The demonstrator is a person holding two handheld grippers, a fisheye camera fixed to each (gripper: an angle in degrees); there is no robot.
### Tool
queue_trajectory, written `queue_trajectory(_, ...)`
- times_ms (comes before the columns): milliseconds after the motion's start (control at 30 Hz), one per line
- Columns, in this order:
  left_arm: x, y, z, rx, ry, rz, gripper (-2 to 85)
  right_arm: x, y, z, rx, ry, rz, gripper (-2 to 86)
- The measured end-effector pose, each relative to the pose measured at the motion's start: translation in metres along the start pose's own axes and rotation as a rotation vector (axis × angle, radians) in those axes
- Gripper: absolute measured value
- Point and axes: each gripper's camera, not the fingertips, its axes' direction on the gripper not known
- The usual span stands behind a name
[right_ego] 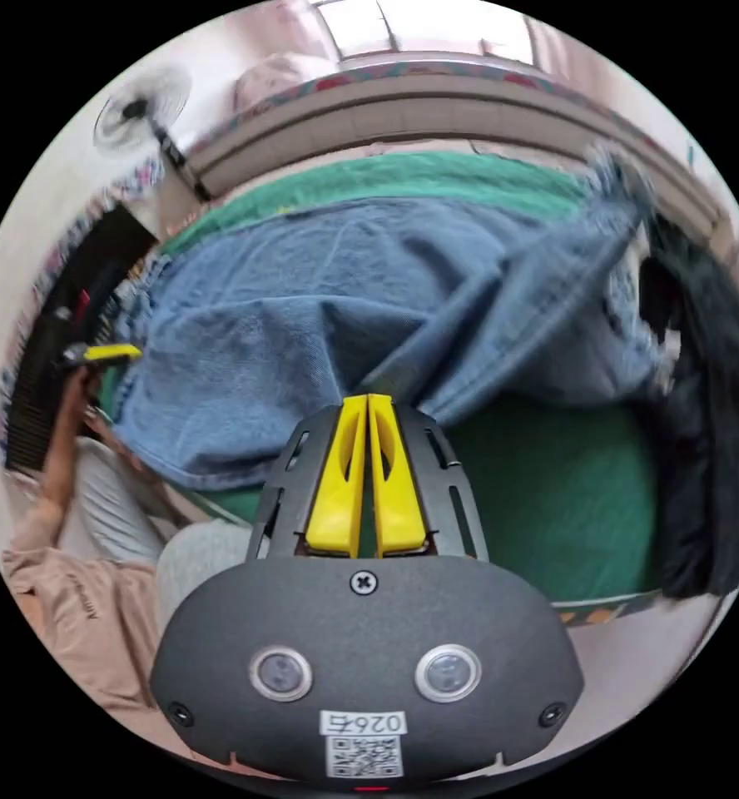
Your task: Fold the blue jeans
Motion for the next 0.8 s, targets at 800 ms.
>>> queue_trajectory(800,0.177,0.211,-0.152,1.239,-0.802,0.182,0.5,-0.471,0.054,-0.494,1.566,0.161,-0.332,-1.2)
